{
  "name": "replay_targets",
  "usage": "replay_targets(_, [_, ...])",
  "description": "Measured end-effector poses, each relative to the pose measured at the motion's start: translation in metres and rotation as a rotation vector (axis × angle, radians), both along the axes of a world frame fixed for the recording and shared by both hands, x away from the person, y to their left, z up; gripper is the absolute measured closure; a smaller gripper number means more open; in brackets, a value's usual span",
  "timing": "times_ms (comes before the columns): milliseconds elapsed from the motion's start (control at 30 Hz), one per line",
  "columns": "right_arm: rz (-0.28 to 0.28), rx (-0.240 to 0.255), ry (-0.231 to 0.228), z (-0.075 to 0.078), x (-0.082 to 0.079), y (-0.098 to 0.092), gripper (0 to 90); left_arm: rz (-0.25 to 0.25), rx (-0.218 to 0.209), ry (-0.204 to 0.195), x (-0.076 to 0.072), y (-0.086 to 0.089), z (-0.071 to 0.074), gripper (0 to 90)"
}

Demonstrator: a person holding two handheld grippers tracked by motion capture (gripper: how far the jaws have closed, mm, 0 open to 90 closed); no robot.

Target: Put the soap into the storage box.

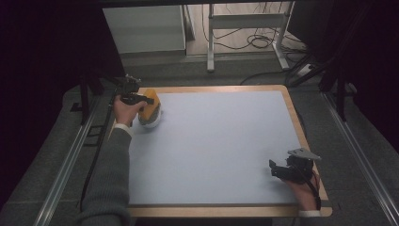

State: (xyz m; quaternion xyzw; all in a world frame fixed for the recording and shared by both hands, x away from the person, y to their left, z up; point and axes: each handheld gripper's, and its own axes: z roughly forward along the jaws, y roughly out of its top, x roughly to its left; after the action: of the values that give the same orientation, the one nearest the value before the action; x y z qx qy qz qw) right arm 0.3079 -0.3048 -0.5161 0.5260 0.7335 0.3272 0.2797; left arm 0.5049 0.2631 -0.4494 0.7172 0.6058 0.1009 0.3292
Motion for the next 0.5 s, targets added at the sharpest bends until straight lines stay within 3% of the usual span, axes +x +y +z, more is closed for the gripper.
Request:
replay_targets(400, [0.002, -0.002, 0.006, -0.001, 0.0, 0.0, 5.4, 0.049, -0.023, 0.01, 0.001, 0.004, -0.023, 60.5])
replay_targets(500, [0.003, -0.003, 0.004, -0.002, 0.001, 0.0, 5.4, 0.053, -0.031, -0.009, 0.0, 0.005, -0.021, 52.2])
